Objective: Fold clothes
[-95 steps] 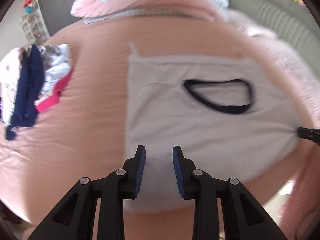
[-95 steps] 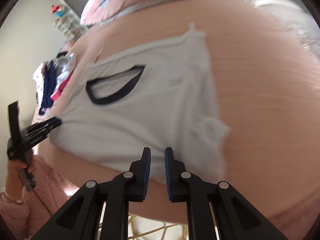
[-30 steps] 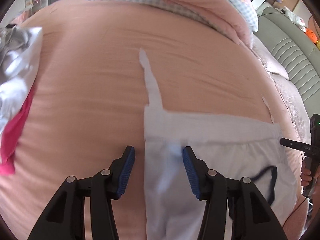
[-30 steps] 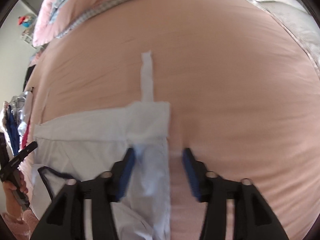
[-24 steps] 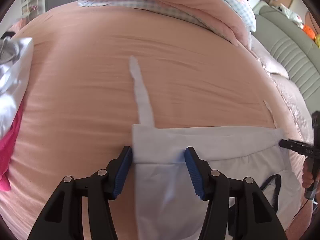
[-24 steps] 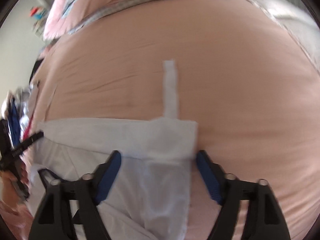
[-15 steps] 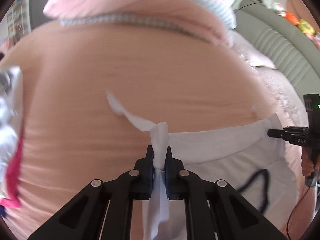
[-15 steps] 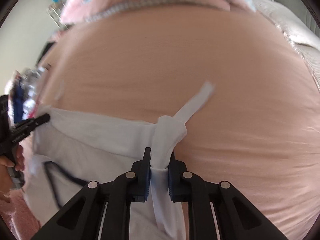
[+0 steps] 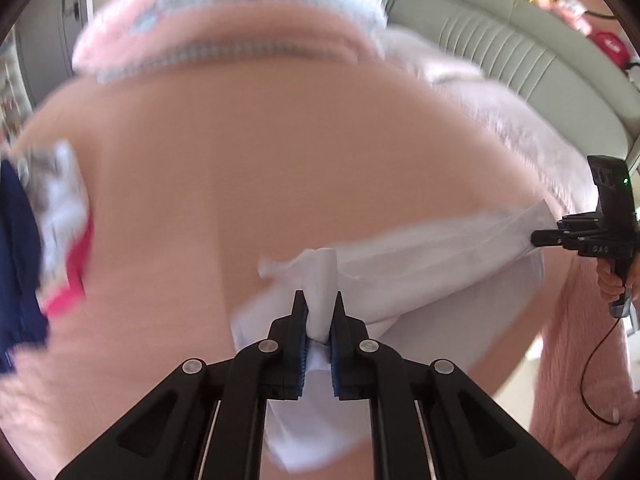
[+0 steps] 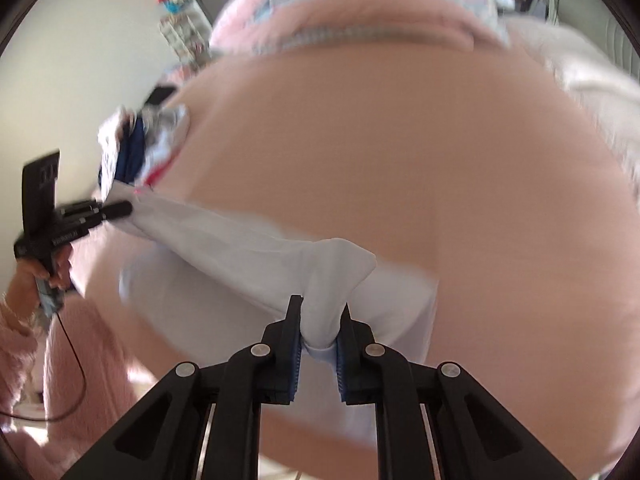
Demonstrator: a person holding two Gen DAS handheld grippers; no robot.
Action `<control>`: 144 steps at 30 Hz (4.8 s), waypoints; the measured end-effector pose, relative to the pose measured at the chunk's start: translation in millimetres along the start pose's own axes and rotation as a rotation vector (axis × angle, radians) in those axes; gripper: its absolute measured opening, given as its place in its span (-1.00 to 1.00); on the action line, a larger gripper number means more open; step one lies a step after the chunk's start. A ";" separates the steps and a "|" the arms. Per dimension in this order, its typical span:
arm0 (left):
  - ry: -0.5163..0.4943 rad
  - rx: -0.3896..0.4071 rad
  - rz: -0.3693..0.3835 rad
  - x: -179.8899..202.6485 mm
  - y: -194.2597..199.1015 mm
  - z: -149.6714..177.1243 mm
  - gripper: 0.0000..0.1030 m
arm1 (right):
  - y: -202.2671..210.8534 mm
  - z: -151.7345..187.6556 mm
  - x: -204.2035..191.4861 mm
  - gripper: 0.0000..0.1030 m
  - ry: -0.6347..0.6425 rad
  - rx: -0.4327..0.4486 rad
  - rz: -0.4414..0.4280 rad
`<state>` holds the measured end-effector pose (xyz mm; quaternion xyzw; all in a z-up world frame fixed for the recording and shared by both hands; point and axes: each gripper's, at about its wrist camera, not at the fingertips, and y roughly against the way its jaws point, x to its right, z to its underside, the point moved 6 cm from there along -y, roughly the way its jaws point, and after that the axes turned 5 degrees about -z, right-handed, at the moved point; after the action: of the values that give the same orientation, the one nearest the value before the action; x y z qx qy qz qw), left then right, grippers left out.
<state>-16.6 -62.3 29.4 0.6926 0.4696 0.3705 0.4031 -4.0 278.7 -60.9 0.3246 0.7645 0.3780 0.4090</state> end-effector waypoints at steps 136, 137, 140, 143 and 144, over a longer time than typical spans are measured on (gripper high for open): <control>0.323 0.154 -0.192 -6.9 -54.1 -36.4 -0.60 | -6.4 -31.0 -6.8 0.09 -0.191 0.152 0.240; 0.280 0.181 -0.163 9.1 -48.4 -37.7 -0.60 | -5.4 -30.2 -7.8 0.09 -0.193 0.155 0.241; 0.191 0.183 -0.058 50.8 -48.0 -30.2 -0.60 | -6.2 -28.7 -22.2 0.10 -0.173 0.154 0.225; 0.116 0.112 -0.025 75.4 -68.4 -19.5 -0.60 | -20.3 -25.2 -62.6 0.13 -0.085 0.102 0.150; 0.091 0.087 -0.030 79.1 -74.4 -14.3 -0.60 | -29.5 -20.4 -72.5 0.13 -0.051 0.066 0.136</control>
<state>-33.0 33.2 -21.7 0.6850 0.5132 0.3747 0.3563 5.7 199.1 -50.5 0.3987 0.7421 0.3710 0.3907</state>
